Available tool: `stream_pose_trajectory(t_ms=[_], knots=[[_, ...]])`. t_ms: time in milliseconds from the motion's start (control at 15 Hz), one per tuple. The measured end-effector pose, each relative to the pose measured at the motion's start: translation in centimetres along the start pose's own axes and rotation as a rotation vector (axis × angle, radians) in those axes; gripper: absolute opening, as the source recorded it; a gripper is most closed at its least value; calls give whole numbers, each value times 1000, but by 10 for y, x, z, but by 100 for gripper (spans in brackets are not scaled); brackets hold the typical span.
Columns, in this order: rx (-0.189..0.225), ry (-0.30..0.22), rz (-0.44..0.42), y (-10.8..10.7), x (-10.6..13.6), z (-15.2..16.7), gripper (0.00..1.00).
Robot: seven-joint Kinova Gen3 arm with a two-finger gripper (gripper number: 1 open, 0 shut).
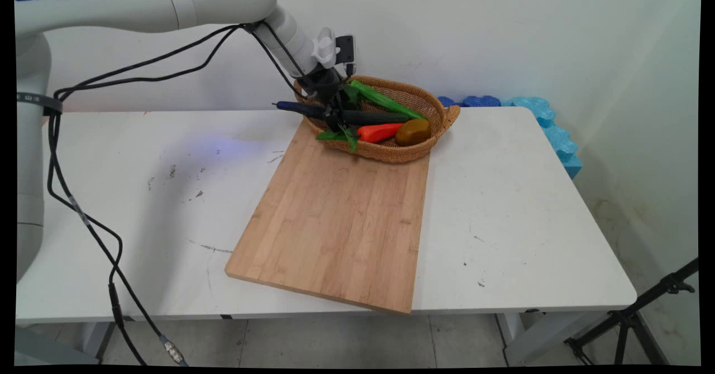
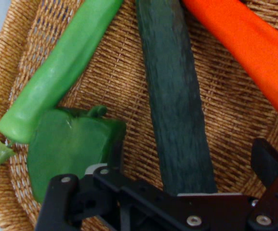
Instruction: Pick up the cucumber from the vegetable basket, then place the picked object on the cutting board
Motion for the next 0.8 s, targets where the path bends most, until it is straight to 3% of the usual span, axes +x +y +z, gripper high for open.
stream_pose_trajectory(t_ms=[333, 400, 800], knots=[[5, -8, 5, -1, 2, 5, 100], [6, -10, 6, -1, 2, 6, 0], [12, -19, 7, -2, 3, 9, 0]])
